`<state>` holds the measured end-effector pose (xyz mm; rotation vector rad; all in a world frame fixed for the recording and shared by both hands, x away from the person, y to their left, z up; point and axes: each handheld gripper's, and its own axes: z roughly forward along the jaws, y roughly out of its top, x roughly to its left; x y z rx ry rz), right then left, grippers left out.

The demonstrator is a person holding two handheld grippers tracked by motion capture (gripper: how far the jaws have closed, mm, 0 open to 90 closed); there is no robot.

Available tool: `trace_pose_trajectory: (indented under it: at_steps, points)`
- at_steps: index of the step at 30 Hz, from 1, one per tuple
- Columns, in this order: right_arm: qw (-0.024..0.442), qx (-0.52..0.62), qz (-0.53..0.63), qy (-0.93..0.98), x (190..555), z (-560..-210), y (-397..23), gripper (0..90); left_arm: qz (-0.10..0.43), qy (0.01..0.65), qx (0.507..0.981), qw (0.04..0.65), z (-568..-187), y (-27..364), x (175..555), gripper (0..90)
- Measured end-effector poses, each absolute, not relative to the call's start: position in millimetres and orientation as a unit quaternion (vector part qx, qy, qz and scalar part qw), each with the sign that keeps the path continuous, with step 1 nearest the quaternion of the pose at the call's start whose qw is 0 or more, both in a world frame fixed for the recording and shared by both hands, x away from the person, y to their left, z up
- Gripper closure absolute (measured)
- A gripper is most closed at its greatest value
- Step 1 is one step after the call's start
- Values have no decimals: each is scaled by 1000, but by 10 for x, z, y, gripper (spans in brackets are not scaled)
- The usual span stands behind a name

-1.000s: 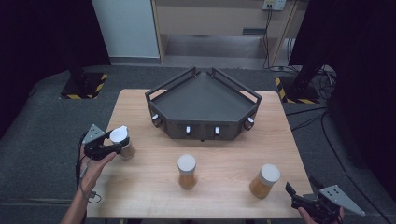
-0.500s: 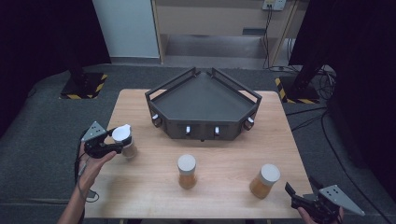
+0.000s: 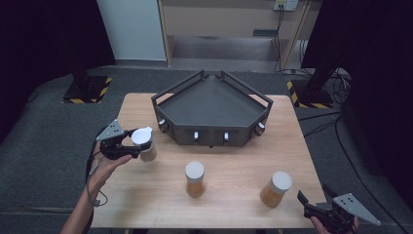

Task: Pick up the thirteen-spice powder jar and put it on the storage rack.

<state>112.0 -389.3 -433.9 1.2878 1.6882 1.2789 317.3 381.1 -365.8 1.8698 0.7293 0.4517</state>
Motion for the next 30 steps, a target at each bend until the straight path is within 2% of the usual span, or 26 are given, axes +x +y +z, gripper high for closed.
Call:
trace_pose_trajectory:
  at_steps: [30]
  points:
    - [324,491,491,643,1123,-4348,-3905,62,166,262,790,529,-2986,3361,3618,296]
